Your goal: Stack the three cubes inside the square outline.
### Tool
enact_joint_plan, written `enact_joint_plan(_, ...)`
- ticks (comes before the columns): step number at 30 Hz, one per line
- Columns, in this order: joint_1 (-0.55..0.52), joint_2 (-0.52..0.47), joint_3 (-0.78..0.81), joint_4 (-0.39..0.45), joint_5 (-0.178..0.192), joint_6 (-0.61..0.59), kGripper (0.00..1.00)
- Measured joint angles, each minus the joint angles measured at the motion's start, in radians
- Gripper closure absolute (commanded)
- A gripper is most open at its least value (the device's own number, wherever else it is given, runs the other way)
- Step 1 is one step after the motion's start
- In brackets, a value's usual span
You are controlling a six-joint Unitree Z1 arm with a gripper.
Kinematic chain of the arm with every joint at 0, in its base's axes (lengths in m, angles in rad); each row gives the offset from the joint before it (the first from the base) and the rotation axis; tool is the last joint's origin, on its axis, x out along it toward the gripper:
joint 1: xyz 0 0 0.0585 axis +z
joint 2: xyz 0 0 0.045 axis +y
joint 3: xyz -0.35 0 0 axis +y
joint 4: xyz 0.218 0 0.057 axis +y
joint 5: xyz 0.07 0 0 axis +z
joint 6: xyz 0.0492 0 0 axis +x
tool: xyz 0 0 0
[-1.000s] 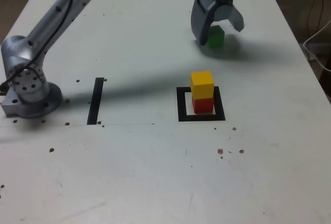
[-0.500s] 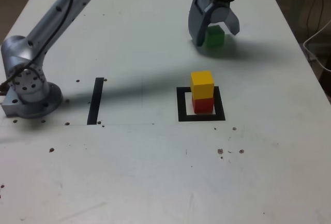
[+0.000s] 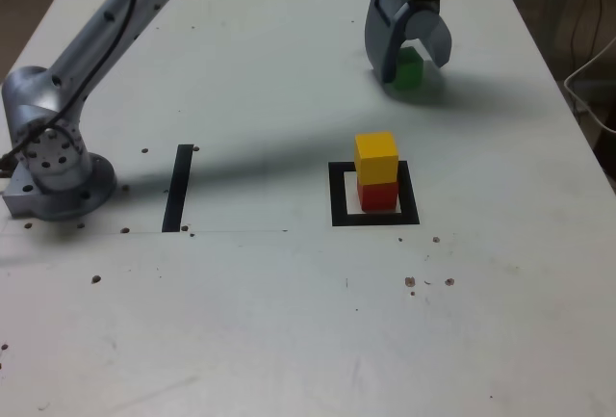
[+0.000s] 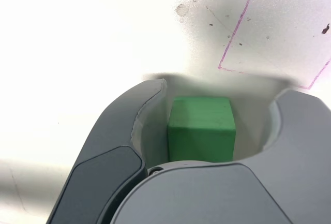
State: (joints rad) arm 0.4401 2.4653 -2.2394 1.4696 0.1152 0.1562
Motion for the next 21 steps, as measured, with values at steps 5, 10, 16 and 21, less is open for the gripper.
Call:
enact_joint_plan(5, 0.0, -0.001, -0.007, 0.0, -0.002, 0.001, 0.92)
enact_joint_plan(10, 0.002, -0.009, -0.019, -0.005, -0.031, 0.037, 1.0)
enact_joint_plan(16, 0.019, -0.06, 0.002, -0.019, -0.053, 0.068, 1.0)
enact_joint_plan(21, 0.021, -0.091, 0.019, 0.0, -0.044, 0.074, 1.0)
